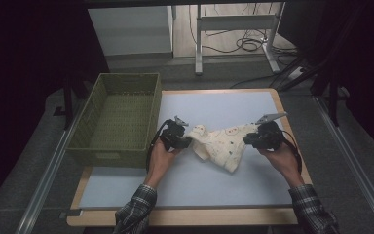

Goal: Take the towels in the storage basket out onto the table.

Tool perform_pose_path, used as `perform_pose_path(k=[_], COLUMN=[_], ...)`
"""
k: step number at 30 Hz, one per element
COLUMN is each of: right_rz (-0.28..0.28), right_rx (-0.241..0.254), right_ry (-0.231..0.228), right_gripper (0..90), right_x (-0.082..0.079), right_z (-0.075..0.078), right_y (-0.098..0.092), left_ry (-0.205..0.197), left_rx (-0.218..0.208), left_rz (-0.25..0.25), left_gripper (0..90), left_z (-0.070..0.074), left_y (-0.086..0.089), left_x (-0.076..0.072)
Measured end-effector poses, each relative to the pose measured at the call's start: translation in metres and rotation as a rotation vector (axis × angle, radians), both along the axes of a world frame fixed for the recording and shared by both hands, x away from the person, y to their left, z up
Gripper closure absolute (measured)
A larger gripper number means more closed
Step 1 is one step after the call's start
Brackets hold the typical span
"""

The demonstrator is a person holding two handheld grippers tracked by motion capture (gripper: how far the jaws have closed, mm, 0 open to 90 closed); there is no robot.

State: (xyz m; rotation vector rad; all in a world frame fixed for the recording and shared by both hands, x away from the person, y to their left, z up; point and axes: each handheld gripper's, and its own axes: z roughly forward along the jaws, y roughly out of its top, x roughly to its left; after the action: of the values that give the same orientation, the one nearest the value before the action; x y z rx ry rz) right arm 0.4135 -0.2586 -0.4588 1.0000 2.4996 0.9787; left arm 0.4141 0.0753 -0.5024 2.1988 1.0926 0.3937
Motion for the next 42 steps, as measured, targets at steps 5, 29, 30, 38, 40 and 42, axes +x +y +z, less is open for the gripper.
perform_pose_path(k=[5, 29, 30, 38, 40, 42], right_rz=[0.052, 0.165, 0.161, 0.174, 0.173, 0.165], right_rx=[0.030, -0.013, 0.003, 0.030, 0.005, -0.001], right_ry=[0.046, -0.032, -0.028, -0.004, 0.019, 0.057], right_gripper=[68.0, 88.5, 88.5, 88.4, 88.1, 87.6], right_x=[-0.032, -0.082, -0.085, -0.120, -0.130, -0.139], right_z=[-0.008, -0.018, -0.009, 0.028, 0.026, 0.017], right_y=[-0.008, 0.024, 0.016, -0.027, -0.036, -0.046], left_ry=[0.008, 0.022, 0.027, 0.064, 0.091, 0.111], left_rx=[-0.012, -0.032, -0.030, -0.046, -0.065, -0.065], left_rz=[-0.010, -0.081, -0.099, -0.256, -0.296, -0.310], left_gripper=[63.0, 81.4, 81.2, 74.0, 66.1, 58.9], left_z=[0.001, 0.012, 0.017, 0.041, 0.037, 0.031], left_y=[0.003, -0.005, -0.007, -0.021, -0.023, -0.023], left_x=[-0.007, -0.036, -0.040, -0.097, -0.109, -0.116])
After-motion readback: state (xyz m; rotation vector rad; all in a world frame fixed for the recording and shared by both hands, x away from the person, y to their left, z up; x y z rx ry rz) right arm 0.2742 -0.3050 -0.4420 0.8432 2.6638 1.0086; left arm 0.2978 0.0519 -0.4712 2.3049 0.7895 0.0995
